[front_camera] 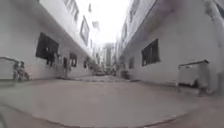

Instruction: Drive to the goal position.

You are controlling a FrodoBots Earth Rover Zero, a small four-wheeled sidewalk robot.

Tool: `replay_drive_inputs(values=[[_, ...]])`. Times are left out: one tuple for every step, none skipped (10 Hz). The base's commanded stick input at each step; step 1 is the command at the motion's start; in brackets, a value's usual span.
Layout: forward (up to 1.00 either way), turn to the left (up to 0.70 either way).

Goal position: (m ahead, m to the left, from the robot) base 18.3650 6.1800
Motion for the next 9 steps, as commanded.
replay_drive_inputs(values=[[1.0,0.02],[1.0,0.02],[1.0,0.02],[1.0,0.02],[1.0,0.02],[1.0,0.02],[1.0,0.02],[1.0,0.02],[1.0,0.02]])
